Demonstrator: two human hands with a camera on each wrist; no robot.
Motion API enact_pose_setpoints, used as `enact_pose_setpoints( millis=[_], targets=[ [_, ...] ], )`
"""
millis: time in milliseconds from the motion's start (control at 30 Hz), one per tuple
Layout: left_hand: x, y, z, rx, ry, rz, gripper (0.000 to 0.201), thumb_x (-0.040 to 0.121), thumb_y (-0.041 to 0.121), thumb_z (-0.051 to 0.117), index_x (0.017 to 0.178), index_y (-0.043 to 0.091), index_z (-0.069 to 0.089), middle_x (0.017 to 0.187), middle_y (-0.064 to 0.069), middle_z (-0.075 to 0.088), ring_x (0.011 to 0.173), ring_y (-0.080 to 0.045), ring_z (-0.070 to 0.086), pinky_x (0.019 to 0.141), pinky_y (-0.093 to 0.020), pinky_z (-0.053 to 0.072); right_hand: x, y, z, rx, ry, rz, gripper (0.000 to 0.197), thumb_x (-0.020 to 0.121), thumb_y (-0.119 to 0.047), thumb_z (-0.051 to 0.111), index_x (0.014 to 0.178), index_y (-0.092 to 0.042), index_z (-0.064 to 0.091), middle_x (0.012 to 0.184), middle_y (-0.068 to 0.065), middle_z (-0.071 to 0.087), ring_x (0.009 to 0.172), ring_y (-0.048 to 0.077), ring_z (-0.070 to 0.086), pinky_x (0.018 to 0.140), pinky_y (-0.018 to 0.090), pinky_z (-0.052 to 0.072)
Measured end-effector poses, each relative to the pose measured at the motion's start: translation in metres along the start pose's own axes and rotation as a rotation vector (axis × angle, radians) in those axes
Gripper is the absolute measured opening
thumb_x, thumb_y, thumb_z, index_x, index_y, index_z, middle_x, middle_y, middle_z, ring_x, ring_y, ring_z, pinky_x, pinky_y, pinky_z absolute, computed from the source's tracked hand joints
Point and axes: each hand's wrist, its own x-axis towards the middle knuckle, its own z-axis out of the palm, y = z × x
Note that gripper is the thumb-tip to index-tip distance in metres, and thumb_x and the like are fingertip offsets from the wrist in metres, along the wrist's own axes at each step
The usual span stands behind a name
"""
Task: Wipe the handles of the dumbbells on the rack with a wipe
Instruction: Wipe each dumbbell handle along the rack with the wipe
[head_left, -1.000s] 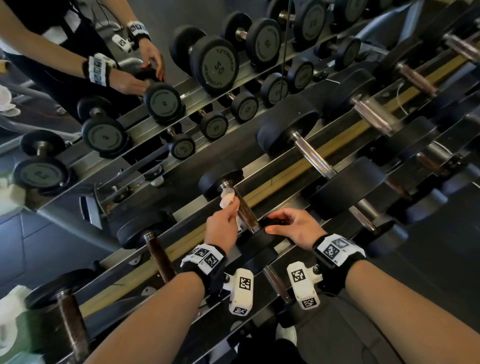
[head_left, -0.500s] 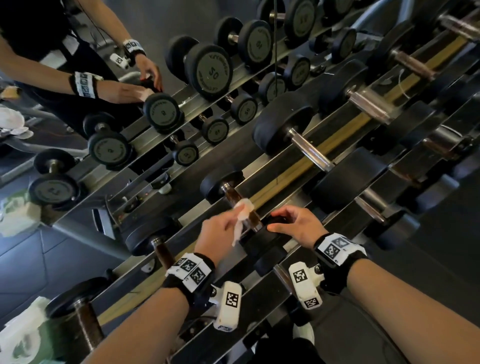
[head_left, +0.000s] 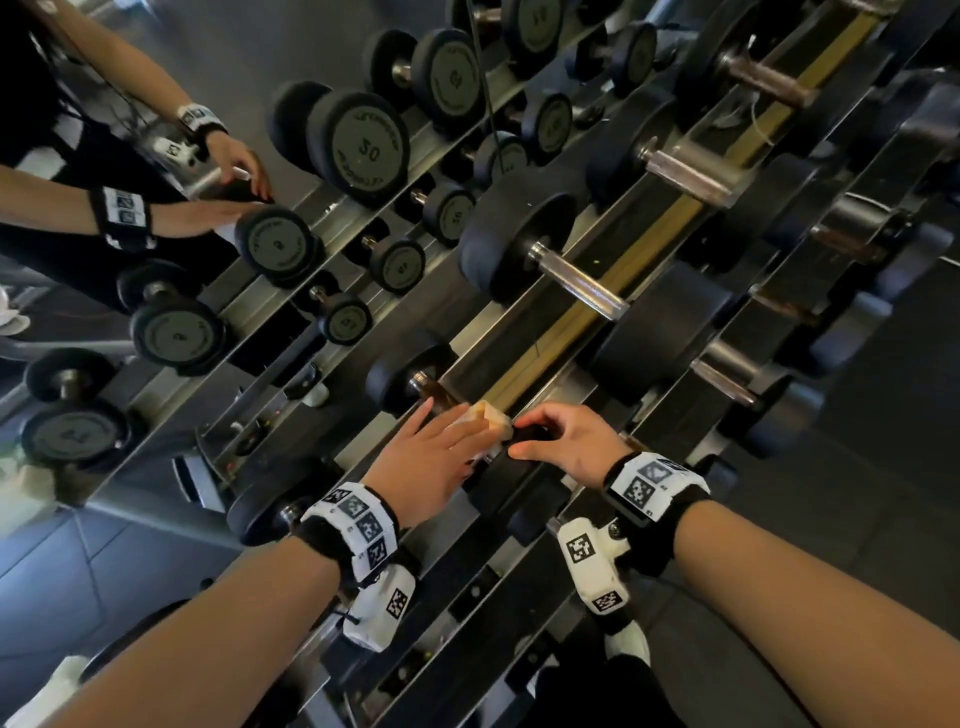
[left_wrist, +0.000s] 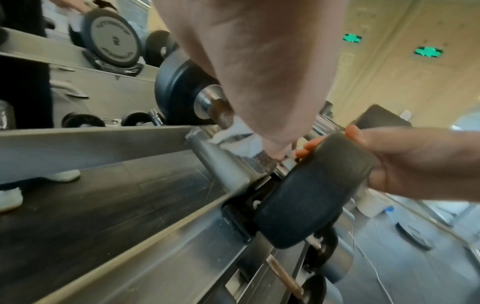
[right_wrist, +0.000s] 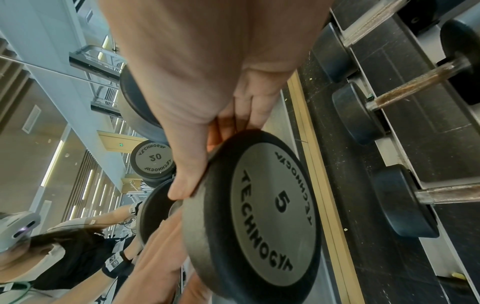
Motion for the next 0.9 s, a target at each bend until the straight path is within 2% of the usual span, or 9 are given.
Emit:
enact_pose_setpoints(
  millis=[133, 233, 300, 400, 500, 567, 667, 767, 900],
  targets=[
    [0.005, -0.001, -0.011, 0.113, -0.016, -0.022, 0.062, 0.093, 0.038, 0.049, 0.149, 0.043, 0.025, 0.156, 0.012, 0.034, 0.148, -0.022, 0.025, 0.121, -0.05, 0.01, -0.003, -0.004, -0.001, 0.023, -0.009, 0.006, 0.035, 0.077, -0.028, 0.083, 0.109, -0.02, 0.071, 0.101, -0.006, 0.07, 0.098, 0.01, 0.065, 0.091, 0.025, 0.05],
    [0.011, -0.012, -0.02, 0.123, 0.028, -0.176, 0.058, 0.094, 0.029, 0.046, 0.148, 0.037, 0.03, 0.157, 0.006, 0.033, 0.147, -0.023, 0.024, 0.122, -0.047, 0.013, -0.003, -0.004, -0.001, 0.046, -0.015, 0.021, 0.031, 0.077, -0.026, 0.083, 0.105, -0.023, 0.071, 0.097, -0.01, 0.07, 0.093, 0.006, 0.065, 0.086, 0.021, 0.049],
    [0.012, -0.01, -0.019, 0.073, 0.04, -0.207, 0.06, 0.092, 0.023, 0.048, 0.149, 0.035, 0.031, 0.158, 0.006, 0.031, 0.148, -0.02, 0.022, 0.122, -0.044, 0.011, -0.003, -0.004, -0.001, 0.061, -0.014, 0.025, 0.03, 0.077, -0.026, 0.084, 0.104, -0.025, 0.071, 0.096, -0.01, 0.07, 0.093, 0.005, 0.065, 0.085, 0.02, 0.049],
    [0.006, 0.004, -0.009, 0.058, -0.031, -0.048, 0.073, 0.091, 0.024, 0.056, 0.154, 0.033, 0.021, 0.161, 0.008, 0.023, 0.15, -0.015, 0.016, 0.123, -0.041, 0.003, -0.003, -0.003, 0.0, 0.05, 0.001, 0.017, 0.033, 0.076, -0.027, 0.084, 0.106, -0.023, 0.071, 0.098, -0.009, 0.071, 0.094, 0.006, 0.066, 0.087, 0.02, 0.05],
    [0.001, 0.005, -0.006, 0.068, -0.086, 0.057, 0.074, 0.093, 0.025, 0.054, 0.156, 0.033, 0.015, 0.162, 0.011, 0.016, 0.15, -0.011, 0.011, 0.12, -0.036, -0.004, -0.003, -0.004, 0.0, 0.029, 0.003, 0.006, 0.034, 0.076, -0.028, 0.084, 0.107, -0.021, 0.072, 0.1, -0.009, 0.07, 0.095, 0.006, 0.065, 0.088, 0.021, 0.05],
    [0.004, -0.006, -0.011, 0.074, -0.119, 0.008, 0.075, 0.094, 0.022, 0.051, 0.156, 0.035, 0.01, 0.162, 0.014, 0.011, 0.15, -0.009, 0.007, 0.123, -0.039, -0.002, -0.003, -0.003, -0.001, 0.033, -0.003, 0.013, 0.034, 0.077, -0.028, 0.084, 0.107, -0.021, 0.071, 0.099, -0.009, 0.07, 0.094, 0.006, 0.066, 0.087, 0.02, 0.05],
    [0.013, -0.025, -0.022, 0.054, -0.112, -0.188, 0.07, 0.095, 0.014, 0.044, 0.156, 0.026, 0.013, 0.164, 0.005, 0.015, 0.151, -0.012, 0.007, 0.124, -0.039, 0.006, -0.003, -0.003, -0.002, 0.048, -0.018, 0.028, 0.033, 0.077, -0.027, 0.083, 0.107, -0.023, 0.071, 0.096, -0.01, 0.07, 0.091, 0.003, 0.065, 0.079, 0.015, 0.048],
    [0.016, -0.024, -0.02, 0.03, -0.078, -0.257, 0.065, 0.097, 0.017, 0.04, 0.156, 0.02, 0.015, 0.164, 0.0, 0.014, 0.151, -0.015, 0.007, 0.123, -0.039, 0.009, -0.004, -0.004, -0.002, 0.044, -0.016, 0.027, 0.032, 0.077, -0.027, 0.083, 0.106, -0.024, 0.07, 0.095, -0.01, 0.069, 0.091, 0.002, 0.064, 0.077, 0.013, 0.047],
    [0.01, 0.011, -0.009, -0.028, -0.068, -0.052, 0.075, 0.088, 0.017, 0.054, 0.154, 0.028, 0.021, 0.161, 0.006, 0.023, 0.149, -0.012, 0.017, 0.123, -0.041, 0.015, -0.004, -0.003, -0.001, 0.037, 0.002, 0.01, 0.035, 0.077, -0.028, 0.084, 0.108, -0.021, 0.071, 0.099, -0.008, 0.07, 0.095, 0.006, 0.066, 0.086, 0.019, 0.05]
  ],
)
